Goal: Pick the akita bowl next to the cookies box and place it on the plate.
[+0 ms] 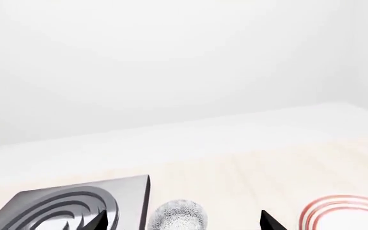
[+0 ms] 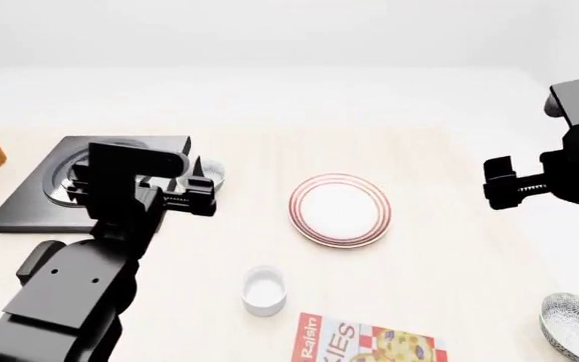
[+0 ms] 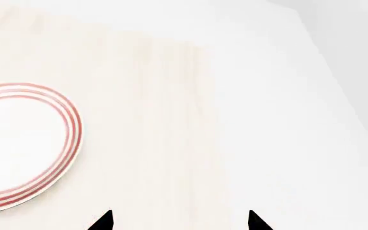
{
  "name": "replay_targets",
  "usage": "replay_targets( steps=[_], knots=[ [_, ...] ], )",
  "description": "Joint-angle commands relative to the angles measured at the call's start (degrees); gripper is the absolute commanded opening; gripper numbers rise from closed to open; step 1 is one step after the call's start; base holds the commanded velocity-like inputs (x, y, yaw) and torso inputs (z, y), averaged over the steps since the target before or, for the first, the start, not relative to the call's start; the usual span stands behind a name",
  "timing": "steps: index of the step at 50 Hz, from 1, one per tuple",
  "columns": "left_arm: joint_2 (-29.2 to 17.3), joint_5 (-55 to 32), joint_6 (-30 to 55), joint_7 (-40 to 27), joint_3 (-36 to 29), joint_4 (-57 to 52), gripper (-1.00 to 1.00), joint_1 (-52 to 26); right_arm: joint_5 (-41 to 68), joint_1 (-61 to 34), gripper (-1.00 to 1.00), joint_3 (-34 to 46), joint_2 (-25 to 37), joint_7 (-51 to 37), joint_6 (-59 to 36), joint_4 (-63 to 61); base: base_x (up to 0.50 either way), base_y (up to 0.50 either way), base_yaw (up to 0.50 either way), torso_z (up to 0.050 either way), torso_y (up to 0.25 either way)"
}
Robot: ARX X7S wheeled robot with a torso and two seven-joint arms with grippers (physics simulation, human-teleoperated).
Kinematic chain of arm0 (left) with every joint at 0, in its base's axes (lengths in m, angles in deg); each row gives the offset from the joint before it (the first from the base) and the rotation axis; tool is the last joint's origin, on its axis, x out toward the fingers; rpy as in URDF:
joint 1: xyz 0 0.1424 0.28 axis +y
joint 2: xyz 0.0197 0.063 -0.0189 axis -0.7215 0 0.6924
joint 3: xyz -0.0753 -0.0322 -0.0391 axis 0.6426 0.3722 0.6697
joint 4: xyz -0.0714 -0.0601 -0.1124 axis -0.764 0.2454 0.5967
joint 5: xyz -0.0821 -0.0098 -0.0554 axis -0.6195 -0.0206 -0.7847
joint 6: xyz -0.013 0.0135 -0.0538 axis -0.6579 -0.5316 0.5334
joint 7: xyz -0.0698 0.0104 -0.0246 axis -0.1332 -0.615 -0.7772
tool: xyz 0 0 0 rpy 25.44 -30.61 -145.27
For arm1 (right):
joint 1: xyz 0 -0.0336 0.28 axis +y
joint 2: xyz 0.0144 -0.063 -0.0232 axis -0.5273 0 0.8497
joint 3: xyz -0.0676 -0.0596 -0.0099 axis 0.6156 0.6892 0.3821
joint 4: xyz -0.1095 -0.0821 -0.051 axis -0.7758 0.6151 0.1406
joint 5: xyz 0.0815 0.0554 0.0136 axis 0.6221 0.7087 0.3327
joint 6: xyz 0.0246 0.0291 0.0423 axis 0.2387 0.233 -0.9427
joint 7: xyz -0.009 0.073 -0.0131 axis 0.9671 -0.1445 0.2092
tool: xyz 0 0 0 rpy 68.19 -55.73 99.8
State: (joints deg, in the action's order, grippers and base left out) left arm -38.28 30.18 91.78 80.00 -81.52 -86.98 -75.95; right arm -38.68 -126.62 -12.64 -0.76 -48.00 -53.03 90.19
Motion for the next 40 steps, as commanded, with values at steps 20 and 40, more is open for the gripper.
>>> replay_targets(
  steps=[20, 40],
  knots=[
    [0.0, 0.2, -1.9, -0.4, -1.1, 2.3, 1.00, 0.3, 14.5, 2.5, 1.00, 7.4, 12.7, -1.3, 0.9, 2.6, 0.00, 0.00, 0.00, 0.000, 0.000],
    [-0.6, 0.0, -0.3, -1.1, -1.8, 0.6, 1.00, -0.1, 32.0, 3.7, 1.00, 8.8, 20.0, -11.3, -1.6, -0.9, 0.00, 0.00, 0.00, 0.000, 0.000]
  ],
)
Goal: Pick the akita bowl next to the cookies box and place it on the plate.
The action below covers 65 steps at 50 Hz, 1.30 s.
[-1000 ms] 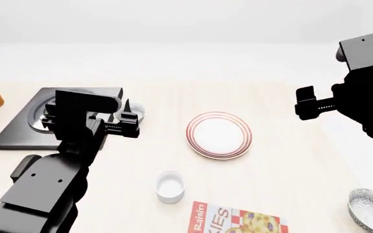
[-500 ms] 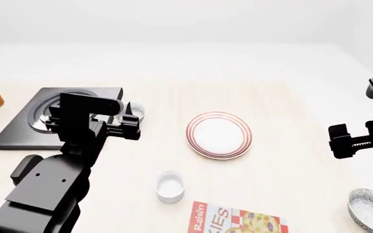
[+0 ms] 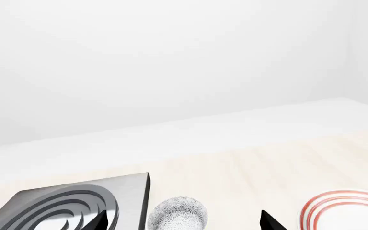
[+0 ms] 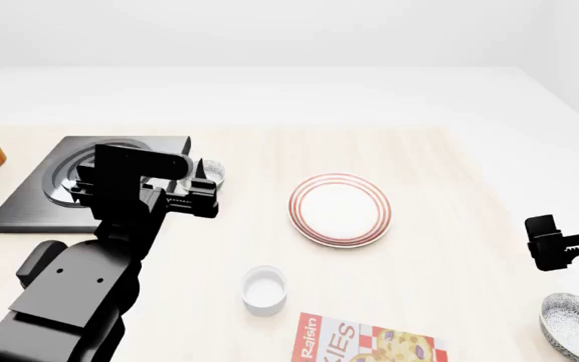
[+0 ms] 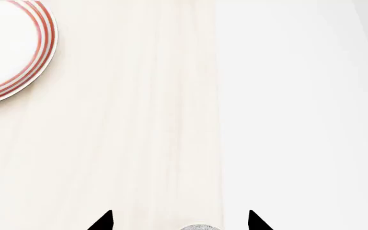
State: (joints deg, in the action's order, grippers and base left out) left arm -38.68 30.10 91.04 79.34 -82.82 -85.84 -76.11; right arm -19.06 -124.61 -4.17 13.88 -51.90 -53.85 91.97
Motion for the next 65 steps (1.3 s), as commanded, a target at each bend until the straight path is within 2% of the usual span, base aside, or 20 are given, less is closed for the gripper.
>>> replay_targets(
  steps=[1, 9, 25, 38, 65],
  knots=[
    [-0.1, 0.0, 0.5, -0.5, -0.5, -0.5, 1.00, -0.1, 14.3, 1.9, 1.00, 0.2, 5.4, -8.7, -1.0, -2.0, 0.00, 0.00, 0.00, 0.000, 0.000],
    [-0.6, -0.3, 0.7, -0.8, 0.2, -1.3, 1.00, 0.4, 18.5, 6.6, 1.00, 2.8, 7.8, -11.3, 1.0, -5.0, 0.00, 0.00, 0.00, 0.000, 0.000],
    [-0.7, -0.5, 0.3, -0.8, 0.0, -0.1, 1.00, 0.4, 19.9, 4.6, 1.00, 5.8, 8.2, -10.8, 1.7, -4.3, 0.00, 0.00, 0.00, 0.000, 0.000],
    [-1.1, -0.8, 0.0, -1.0, 0.2, -0.3, 1.00, 1.0, 12.9, 5.4, 1.00, 10.7, 5.3, -6.0, 6.8, 1.3, 0.00, 0.00, 0.00, 0.000, 0.000],
    [-1.8, -1.3, 0.4, -1.7, 0.7, -1.2, 1.00, 1.1, 9.4, 13.1, 1.00, 13.5, 4.1, -2.0, 15.4, 9.1, 0.00, 0.00, 0.00, 0.000, 0.000]
  ],
)
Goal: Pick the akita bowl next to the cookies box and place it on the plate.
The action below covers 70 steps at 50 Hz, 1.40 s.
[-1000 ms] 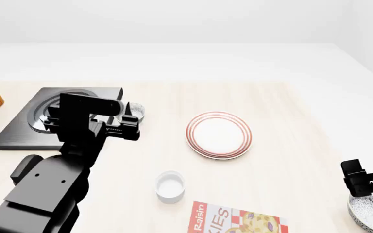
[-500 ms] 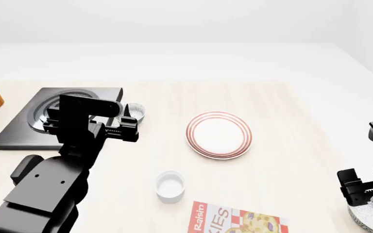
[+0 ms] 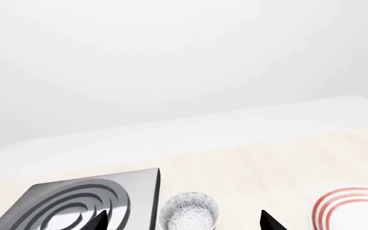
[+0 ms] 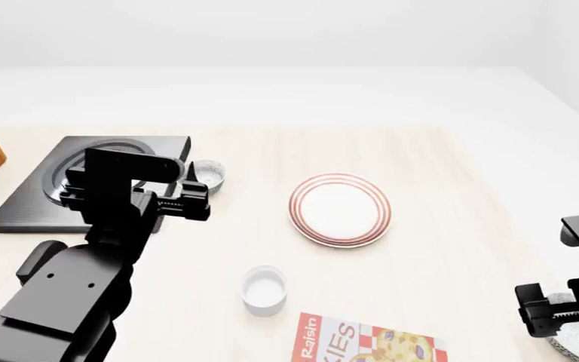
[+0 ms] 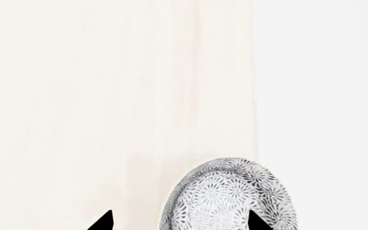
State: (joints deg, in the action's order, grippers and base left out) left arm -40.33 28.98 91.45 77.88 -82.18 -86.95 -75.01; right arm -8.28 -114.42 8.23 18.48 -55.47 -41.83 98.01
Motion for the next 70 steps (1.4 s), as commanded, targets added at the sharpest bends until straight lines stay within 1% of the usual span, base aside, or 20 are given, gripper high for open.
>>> replay_targets(
  steps=[1, 36, 37, 45, 50, 55, 60, 61, 62, 63, 70],
  knots=[
    [-0.2, -0.2, 0.1, -0.2, 0.0, -0.2, 1.00, 0.0, -1.5, 3.1, 1.00, 1.1, -0.6, 1.7, 3.7, 3.3, 0.00, 0.00, 0.00, 0.000, 0.000],
    [-0.8, -0.9, 1.1, -1.1, -0.2, -1.9, 1.00, 0.2, -7.4, 6.8, 1.00, 5.8, -5.2, 8.2, 11.0, 10.2, 0.00, 0.00, 0.00, 0.000, 0.000],
    [-0.8, -0.9, 1.1, -1.1, -0.1, -1.9, 1.00, 0.3, -7.5, 7.1, -1.00, 5.6, -5.0, 7.9, 11.8, 9.6, 0.00, 0.00, 0.00, 0.000, 0.000],
    [-0.8, -1.0, 0.9, -1.3, -0.3, -1.8, 1.00, 0.3, -7.6, 7.6, -1.00, 5.5, -4.9, 7.9, 12.7, 9.1, 0.00, 0.00, 0.00, 0.000, 0.000],
    [-0.8, -1.1, 1.0, -1.3, -0.4, -2.0, 1.00, 0.2, -7.5, 8.4, -1.00, 4.2, -4.1, 6.5, 15.0, 7.7, 0.00, 0.00, 0.00, 0.000, 0.000],
    [-0.9, -1.2, 1.0, -1.5, -0.3, -2.2, 1.00, 0.4, -7.4, 8.9, -1.00, 2.9, -3.0, 4.7, 17.2, 5.1, 0.00, 0.00, 0.00, 0.000, 0.000],
    [-0.9, -1.4, 1.3, -1.6, -0.3, -2.5, 1.00, 0.3, -7.1, 7.3, -1.00, 1.1, -1.4, 2.5, 18.0, 0.8, 0.00, 0.00, 0.00, 0.000, 0.000],
    [-0.9, -1.5, 1.5, -1.7, -0.2, -2.7, 1.00, 0.2, -7.5, 5.6, -1.00, 0.3, -0.7, 1.4, 18.3, -1.9, 0.00, 0.00, 0.00, 0.000, 0.000],
    [-0.9, -1.5, 1.5, -1.7, -0.2, -2.7, 1.00, 0.2, -7.4, 5.6, -1.00, 0.3, -0.7, 1.3, 18.2, -2.0, 0.00, 0.00, 0.00, 0.000, 0.000],
    [-0.8, -1.5, 1.6, -1.8, -0.3, -2.8, 1.00, 0.0, -7.3, 2.9, -1.00, -0.5, 0.0, 1.4, 17.5, -5.0, 0.00, 0.00, 0.00, 0.000, 0.000],
    [-0.9, -1.8, 2.0, -2.0, -0.2, -3.7, 1.00, 0.2, -9.6, -10.3, -1.00, -0.8, -1.9, 0.5, 11.0, -9.8, 0.00, 0.00, 0.00, 0.000, 0.000]
  ],
)
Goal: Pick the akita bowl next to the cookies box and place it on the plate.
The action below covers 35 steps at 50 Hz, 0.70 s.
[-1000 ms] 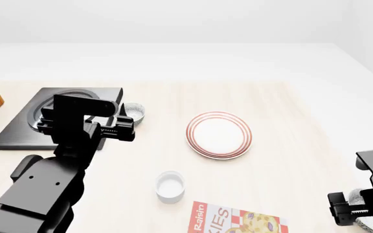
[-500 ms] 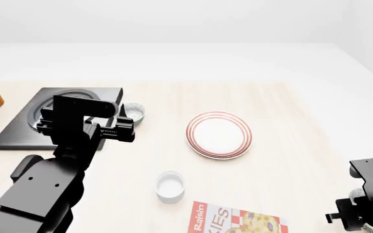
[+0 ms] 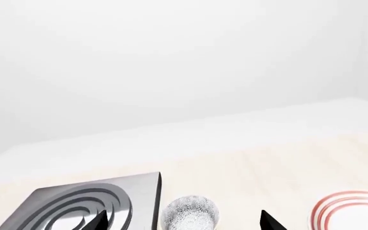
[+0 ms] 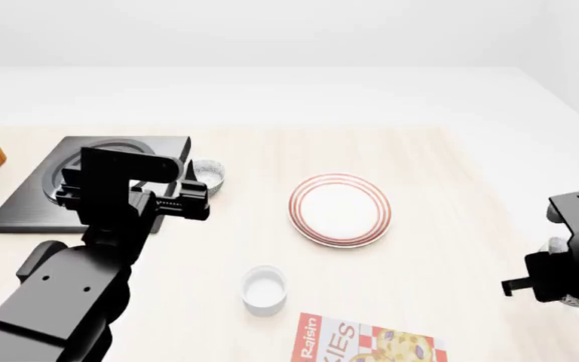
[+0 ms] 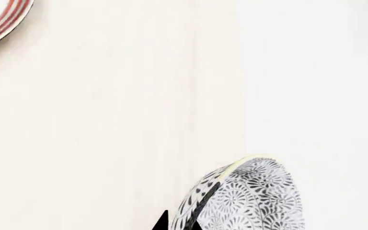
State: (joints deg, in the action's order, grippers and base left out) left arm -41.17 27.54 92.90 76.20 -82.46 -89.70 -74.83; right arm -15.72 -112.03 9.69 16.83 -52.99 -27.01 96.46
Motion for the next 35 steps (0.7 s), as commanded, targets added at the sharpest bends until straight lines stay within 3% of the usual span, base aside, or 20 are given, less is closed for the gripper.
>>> replay_targets(
  steps=[1, 8, 14, 21, 35],
  knots=[
    [-0.1, -0.5, 0.7, -0.4, 0.2, -1.3, 1.00, 0.0, -2.9, -14.6, -1.00, -2.1, -0.9, -2.1, -4.6, -8.2, 0.00, 0.00, 0.00, 0.000, 0.000],
    [-0.1, -0.6, 0.5, -0.6, 0.3, -1.5, 1.00, 0.2, -8.5, -20.9, -1.00, 1.1, -4.6, 0.1, -4.8, -6.5, 0.00, 0.00, 0.00, 0.000, 0.000],
    [0.2, -0.8, 1.0, -0.9, 0.1, -1.6, 1.00, -0.4, -17.9, -29.4, -1.00, 7.2, -14.4, 4.3, 0.2, -1.9, 0.00, 0.00, 0.00, 0.000, 0.000],
    [0.2, -1.2, 0.8, -0.8, 0.2, -1.8, 1.00, 0.0, -25.4, -36.2, -1.00, 14.8, -29.2, 12.0, 6.1, 11.7, 0.00, 0.00, 0.00, 0.000, 0.000],
    [0.2, -1.8, 1.7, -1.2, 0.3, -2.4, 1.00, -0.7, -35.1, -32.7, -1.00, 24.4, -49.0, 14.8, 20.0, 29.6, 0.00, 0.00, 0.00, 0.000, 0.000]
  ],
)
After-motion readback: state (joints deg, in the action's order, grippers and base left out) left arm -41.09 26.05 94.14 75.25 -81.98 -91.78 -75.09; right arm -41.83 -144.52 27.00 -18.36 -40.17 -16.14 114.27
